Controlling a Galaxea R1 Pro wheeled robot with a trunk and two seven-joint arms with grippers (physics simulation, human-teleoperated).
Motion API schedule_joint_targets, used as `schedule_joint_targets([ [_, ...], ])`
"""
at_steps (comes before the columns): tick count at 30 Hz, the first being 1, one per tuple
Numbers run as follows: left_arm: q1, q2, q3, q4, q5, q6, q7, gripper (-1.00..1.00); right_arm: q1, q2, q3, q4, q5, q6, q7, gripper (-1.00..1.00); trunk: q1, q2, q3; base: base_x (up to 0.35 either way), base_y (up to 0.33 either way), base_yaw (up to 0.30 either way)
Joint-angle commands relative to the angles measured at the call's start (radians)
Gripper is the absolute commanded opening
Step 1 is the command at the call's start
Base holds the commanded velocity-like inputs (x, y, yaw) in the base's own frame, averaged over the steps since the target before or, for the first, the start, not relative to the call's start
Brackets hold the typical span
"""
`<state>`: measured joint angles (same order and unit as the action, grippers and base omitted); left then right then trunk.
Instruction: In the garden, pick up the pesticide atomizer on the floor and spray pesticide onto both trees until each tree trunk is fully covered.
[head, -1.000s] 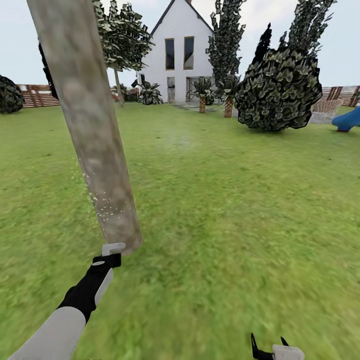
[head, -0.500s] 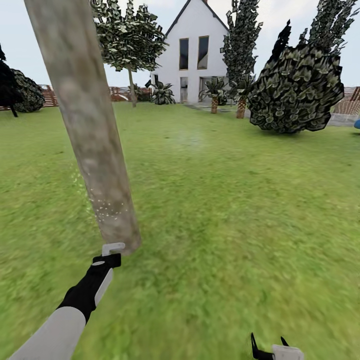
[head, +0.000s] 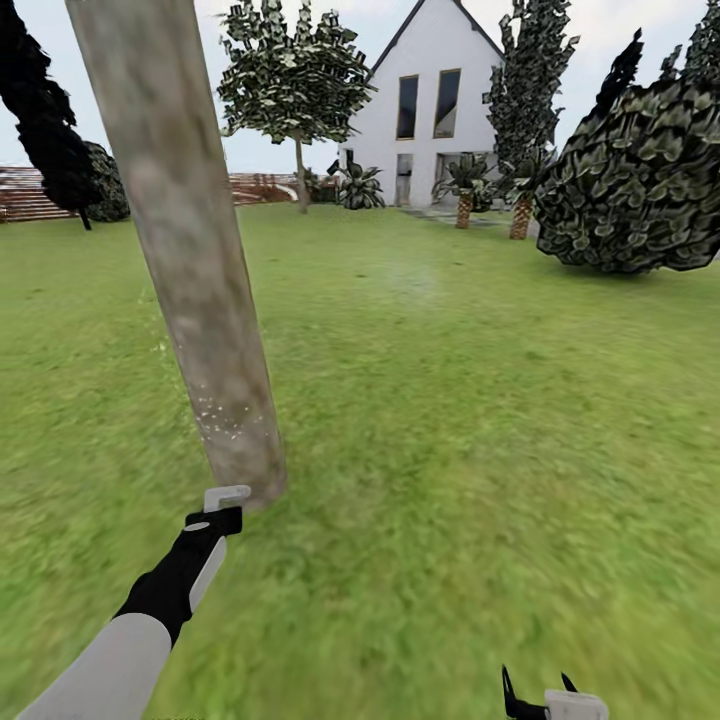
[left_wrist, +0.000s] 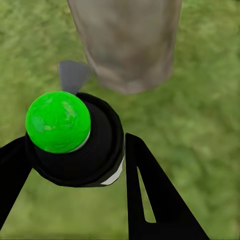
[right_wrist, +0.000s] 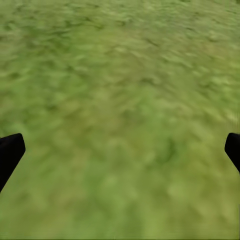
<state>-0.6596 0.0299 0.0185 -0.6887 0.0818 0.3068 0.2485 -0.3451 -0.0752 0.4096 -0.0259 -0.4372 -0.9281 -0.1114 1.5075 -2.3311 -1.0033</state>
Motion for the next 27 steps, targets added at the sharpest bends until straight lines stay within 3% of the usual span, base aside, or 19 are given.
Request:
schedule_joint_targets([
  [1,0.0,0.0,0.0,0.0,0.0,0.0,0.0,-1.0,0.0,0.0,0.0,0.0,0.0,0.0,0.0,1.0,0.0,0.0,0.0,0.113,-0.257,0.277],
  [6,0.0,-0.001,0.0,0.0,0.0,0.0,0.0,-1.0,0.0,0.0,0.0,0.0,0.0,0.0,-0.001,1.0,0.0,0.0,0.0,0.113,-0.257,0.253],
  [16,0.0,0.0,0.0,0.0,0.0,0.0,0.0,-1.0,0.0,0.0,0.0,0.0,0.0,0.0,0.0,1.0,0.0,0.0,0.0,0.113,-0.257,0.024],
  [27,0.0,-0.001,0.0,0.0,0.0,0.0,0.0,-1.0,0.0,0.0,0.0,0.0,0.0,0.0,0.0,1.0,0.0,0.0,0.0,0.113,-0.257,0.266],
])
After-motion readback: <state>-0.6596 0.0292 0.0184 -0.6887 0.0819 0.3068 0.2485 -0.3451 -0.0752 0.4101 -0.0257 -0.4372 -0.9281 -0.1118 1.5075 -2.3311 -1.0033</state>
